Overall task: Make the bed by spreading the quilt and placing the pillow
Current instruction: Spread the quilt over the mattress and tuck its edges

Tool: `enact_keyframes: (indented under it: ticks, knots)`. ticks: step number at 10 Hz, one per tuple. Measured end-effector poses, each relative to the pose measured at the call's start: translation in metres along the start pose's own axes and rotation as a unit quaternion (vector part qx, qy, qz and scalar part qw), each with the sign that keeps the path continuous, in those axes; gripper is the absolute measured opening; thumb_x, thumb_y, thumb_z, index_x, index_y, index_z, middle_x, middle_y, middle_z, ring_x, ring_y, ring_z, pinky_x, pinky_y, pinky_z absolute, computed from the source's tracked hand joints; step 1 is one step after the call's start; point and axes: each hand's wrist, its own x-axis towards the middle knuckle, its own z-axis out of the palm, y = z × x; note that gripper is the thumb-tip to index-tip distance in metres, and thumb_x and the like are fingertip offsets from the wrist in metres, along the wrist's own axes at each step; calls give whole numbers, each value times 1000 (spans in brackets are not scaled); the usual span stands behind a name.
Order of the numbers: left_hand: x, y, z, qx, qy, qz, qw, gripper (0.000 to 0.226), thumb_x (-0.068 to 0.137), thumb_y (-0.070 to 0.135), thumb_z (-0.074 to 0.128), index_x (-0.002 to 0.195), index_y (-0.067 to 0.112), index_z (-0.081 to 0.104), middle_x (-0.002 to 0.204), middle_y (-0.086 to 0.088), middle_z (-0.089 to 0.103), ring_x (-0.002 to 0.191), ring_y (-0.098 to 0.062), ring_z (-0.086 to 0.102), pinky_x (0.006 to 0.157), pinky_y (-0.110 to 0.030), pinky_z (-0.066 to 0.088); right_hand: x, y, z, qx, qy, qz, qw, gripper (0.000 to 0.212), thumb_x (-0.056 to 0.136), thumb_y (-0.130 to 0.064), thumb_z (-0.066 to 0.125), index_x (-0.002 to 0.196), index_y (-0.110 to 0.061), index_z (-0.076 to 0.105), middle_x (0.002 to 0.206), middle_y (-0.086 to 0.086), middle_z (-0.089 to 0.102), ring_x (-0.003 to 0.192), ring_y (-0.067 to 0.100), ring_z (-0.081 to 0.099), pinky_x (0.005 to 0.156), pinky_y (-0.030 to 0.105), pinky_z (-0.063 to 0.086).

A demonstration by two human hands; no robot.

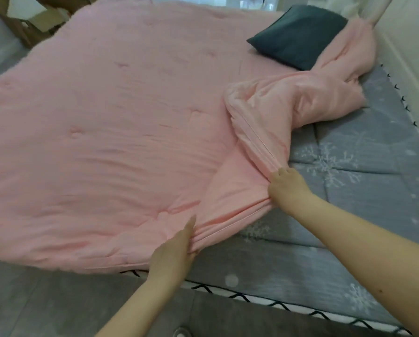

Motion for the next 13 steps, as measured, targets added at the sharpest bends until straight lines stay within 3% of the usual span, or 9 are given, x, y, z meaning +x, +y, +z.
enact_keyframes:
  ticks: [1,2,3,4,5,7,8,10,13]
  knots:
    - [-17,13,38,42,19,24,999,95,78,16,64,147,38,1,156,2,18,112,-26,55,69,-35,49,-39,0,38,12,51,-16,998,16,81,-16,64,93,-11,72,100,9,68,95,27,60,77,33,45]
    - [-21,21,74,158,47,152,974,96,50,5,80,133,26,37,132,-9,56,74,-32,62,44,-34,47,-78,1,90,-56,55,-53,995,12,63,-23,76,72,-15,74,81,3,68,82,25,58,69,29,40]
    - [-34,31,106,227,35,211,950,63,54,8,63,114,24,50,103,-4,72,60,-30,59,38,-28,42,-120,-11,146,-47,83,-127,987,25,30,-26,86,47,-16,70,57,-1,64,69,23,60,77,32,44]
    - [-56,29,135,220,26,217,951,48,62,15,43,105,22,63,103,-3,72,66,-29,62,40,-29,47,-150,-38,196,-6,-5,-156,988,28,26,-24,90,44,-18,68,49,-1,64,51,15,62,70,27,53]
    - [-70,24,150,218,7,194,956,42,63,15,51,99,20,72,104,-3,72,73,-30,67,46,-30,54,-172,-63,213,122,-1,-116,986,46,-1,-19,87,24,-14,49,27,-3,45,24,8,45,40,13,40]
    - [-76,15,175,234,-93,130,959,58,42,23,89,97,19,71,76,-1,71,52,-24,63,30,-25,41,-177,-80,225,124,-100,-111,981,33,42,-32,90,59,-12,70,62,7,68,58,14,66,59,26,51]
    - [-82,11,185,219,-121,108,962,57,42,37,91,92,16,70,82,-4,70,62,-26,66,37,-31,50,-182,-86,238,112,-205,-105,967,36,92,-31,49,121,-11,56,123,10,59,112,25,55,91,35,42]
    - [-64,37,155,153,-77,120,978,45,72,49,45,92,18,70,92,-2,70,76,-25,68,46,-30,51,-161,-63,201,163,-161,-105,968,35,95,-29,37,122,-11,52,127,12,53,115,28,51,91,36,41]
    - [0,88,93,48,26,110,992,54,91,52,40,136,23,44,139,3,46,125,-21,44,90,-35,44,-99,26,121,174,30,13,984,31,94,-28,38,116,-13,53,125,7,49,112,27,50,86,34,39]
